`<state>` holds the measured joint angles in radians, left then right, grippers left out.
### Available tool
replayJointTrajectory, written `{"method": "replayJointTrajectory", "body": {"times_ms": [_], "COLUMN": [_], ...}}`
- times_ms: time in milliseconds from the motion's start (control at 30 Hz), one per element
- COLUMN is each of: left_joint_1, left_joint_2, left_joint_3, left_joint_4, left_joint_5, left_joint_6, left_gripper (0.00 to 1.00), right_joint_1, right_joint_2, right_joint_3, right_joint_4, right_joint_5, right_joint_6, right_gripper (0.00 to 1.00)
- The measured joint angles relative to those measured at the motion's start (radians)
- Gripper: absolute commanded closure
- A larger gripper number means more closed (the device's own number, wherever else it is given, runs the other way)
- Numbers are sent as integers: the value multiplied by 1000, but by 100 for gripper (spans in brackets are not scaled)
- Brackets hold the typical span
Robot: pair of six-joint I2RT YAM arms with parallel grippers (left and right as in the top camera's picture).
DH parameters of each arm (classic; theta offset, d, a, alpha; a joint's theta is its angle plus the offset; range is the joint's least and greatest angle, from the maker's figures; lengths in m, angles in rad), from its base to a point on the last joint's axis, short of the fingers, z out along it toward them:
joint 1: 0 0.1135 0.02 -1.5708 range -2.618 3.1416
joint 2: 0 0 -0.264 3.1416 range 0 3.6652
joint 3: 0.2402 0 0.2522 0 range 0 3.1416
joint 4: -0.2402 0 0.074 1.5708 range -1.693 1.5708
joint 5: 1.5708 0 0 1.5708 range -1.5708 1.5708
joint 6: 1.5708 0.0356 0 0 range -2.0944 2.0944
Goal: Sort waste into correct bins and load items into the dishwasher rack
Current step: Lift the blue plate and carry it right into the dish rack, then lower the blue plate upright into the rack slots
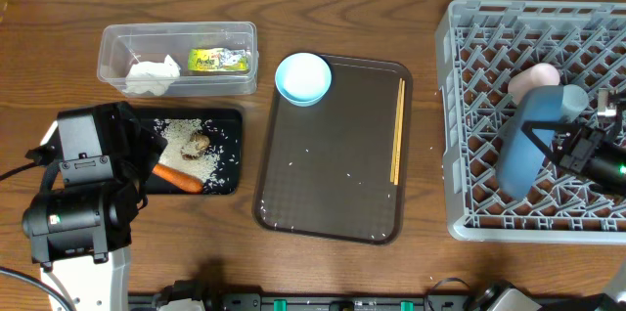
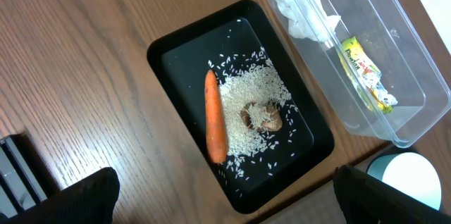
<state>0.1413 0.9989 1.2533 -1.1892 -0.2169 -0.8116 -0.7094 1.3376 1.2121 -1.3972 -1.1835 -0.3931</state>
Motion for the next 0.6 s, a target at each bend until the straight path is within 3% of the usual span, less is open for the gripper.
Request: {"method": "replayJointTrajectory", "body": {"times_ms": [167, 600], "left_joint_1": [0, 0], "left_joint_2": [0, 0], "left_joint_3": [0, 0], "left_joint_4": [0, 0], "left_joint_5": [0, 0], "left_joint_6": [0, 0], "left_gripper": [3, 2], "right_joint_1": [0, 0], "right_joint_2": [0, 0], "right_joint_3": [-55, -60], "right_joint_4": [117, 132], "right_joint_5": [-77, -175], "right_joint_6": [-14, -17], "right_gripper": [99, 99]}}
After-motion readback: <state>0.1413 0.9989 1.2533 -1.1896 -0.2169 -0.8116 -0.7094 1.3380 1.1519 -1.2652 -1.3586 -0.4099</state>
